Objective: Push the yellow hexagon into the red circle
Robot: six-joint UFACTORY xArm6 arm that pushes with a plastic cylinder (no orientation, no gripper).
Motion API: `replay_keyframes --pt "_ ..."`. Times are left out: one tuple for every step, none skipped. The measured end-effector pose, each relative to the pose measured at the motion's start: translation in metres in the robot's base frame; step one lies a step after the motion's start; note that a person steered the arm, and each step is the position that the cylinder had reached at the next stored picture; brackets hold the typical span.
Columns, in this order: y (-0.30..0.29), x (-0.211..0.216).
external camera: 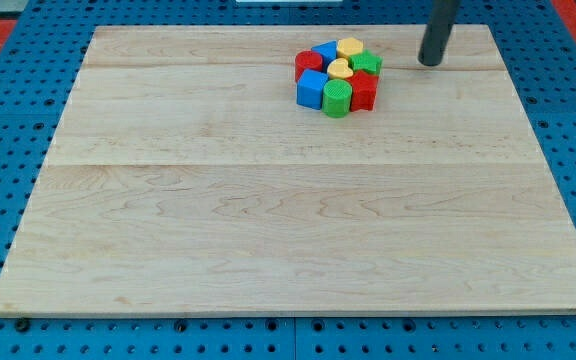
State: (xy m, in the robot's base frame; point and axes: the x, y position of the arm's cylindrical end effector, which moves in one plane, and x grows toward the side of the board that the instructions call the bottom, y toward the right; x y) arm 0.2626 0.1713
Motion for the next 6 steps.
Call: replay_keyframes --pt "-0.056 -0.019" --pt "-0.093 -0.019" --pt "-0.111 -0.004" --pt "-0.124 -0.006" --pt "-0.123 -0.019" --pt "-0.155 -0.008"
